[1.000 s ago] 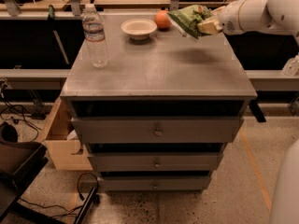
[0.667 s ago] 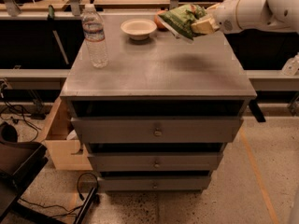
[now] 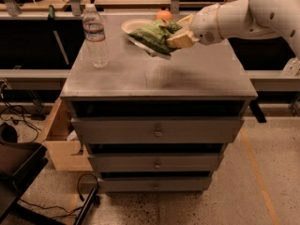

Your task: Move green jalapeno chip bag near water bottle

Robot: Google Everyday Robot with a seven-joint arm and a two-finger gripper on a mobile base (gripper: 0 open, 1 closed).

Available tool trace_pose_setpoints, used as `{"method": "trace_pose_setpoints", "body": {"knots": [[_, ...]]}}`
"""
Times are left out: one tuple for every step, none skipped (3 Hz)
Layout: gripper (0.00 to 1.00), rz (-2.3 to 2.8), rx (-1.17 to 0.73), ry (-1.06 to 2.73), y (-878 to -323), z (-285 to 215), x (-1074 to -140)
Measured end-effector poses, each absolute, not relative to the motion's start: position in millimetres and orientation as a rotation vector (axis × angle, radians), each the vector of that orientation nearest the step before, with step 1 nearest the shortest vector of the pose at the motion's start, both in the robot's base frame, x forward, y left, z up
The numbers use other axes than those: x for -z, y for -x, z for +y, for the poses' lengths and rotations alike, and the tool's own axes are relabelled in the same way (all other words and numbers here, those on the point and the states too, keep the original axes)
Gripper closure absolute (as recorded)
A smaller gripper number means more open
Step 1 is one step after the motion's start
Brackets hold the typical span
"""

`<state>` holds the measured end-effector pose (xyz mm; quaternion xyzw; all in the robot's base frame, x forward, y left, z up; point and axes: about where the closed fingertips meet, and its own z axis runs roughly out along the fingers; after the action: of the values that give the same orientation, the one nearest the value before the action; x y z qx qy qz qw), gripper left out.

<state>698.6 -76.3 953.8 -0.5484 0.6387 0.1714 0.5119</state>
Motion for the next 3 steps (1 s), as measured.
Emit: {"method": "trace_pose_setpoints", "body": {"knots": [[1.0,1.463,-0.495,1.398,-677.3,-30.7,-949.7],[1.0,1.432,-0.537,1.455,-672.9,7.7,-940.9],[0.88,1.431,-0.564,1.505,-676.5,34.1,-922.5]]}}
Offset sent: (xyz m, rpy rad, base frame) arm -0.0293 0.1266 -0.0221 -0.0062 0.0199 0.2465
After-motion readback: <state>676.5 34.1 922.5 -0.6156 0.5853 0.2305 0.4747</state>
